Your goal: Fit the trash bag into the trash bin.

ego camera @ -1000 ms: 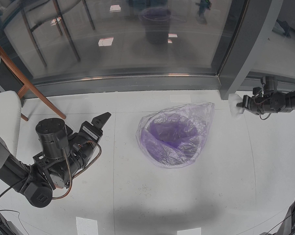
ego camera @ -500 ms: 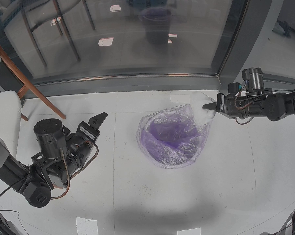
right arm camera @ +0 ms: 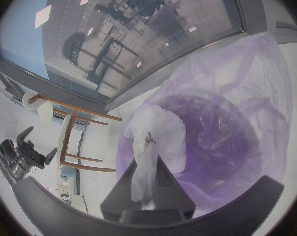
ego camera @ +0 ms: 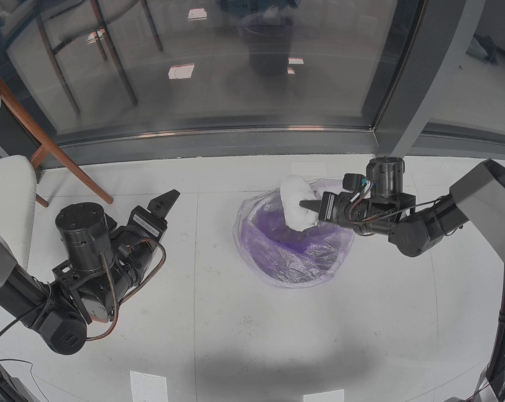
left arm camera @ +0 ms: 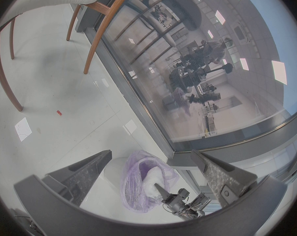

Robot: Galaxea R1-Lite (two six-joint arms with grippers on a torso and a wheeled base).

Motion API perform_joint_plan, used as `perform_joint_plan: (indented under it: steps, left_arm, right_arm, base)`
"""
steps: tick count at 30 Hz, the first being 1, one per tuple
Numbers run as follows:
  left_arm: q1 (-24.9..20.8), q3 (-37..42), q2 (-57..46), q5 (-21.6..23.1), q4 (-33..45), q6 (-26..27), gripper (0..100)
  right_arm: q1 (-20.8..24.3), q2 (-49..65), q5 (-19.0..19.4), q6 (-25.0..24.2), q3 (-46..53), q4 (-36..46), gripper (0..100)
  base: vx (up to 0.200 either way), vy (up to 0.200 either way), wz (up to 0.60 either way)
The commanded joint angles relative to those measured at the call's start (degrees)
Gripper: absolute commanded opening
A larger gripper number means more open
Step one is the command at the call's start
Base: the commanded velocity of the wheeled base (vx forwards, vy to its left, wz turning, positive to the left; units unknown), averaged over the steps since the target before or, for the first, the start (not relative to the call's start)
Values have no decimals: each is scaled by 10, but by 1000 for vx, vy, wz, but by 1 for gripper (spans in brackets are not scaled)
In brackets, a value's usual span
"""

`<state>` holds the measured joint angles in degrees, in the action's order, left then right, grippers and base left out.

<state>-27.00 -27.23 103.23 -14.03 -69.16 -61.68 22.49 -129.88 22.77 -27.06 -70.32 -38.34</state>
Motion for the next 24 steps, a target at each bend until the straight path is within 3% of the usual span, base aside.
perform_joint_plan:
  steps: [1, 11, 12, 17, 24]
  left_arm:
    - [1, 3, 4, -1, -2, 0, 100]
    - [3, 16, -4, -2, -13, 1, 100]
    - [8, 18, -13, -2, -14, 1, 100]
    - [36, 32, -79, 6, -16, 7, 100]
    - [89, 76, -263, 74, -2, 55, 100]
  right_arm:
    - [2, -49, -3, 4, 1, -2, 0]
    - [-1, -78, -15, 5, -4, -18, 0]
    - [-1, -78, -15, 5, -5, -19, 100]
    - [-3, -46, -23, 3, 4, -19, 100]
    - [-39, 166, -52, -2, 99, -9, 100]
  base:
    - [0, 0, 0]
    - [0, 0, 0]
    - [0, 0, 0]
    - [0, 0, 0]
    - [0, 0, 0]
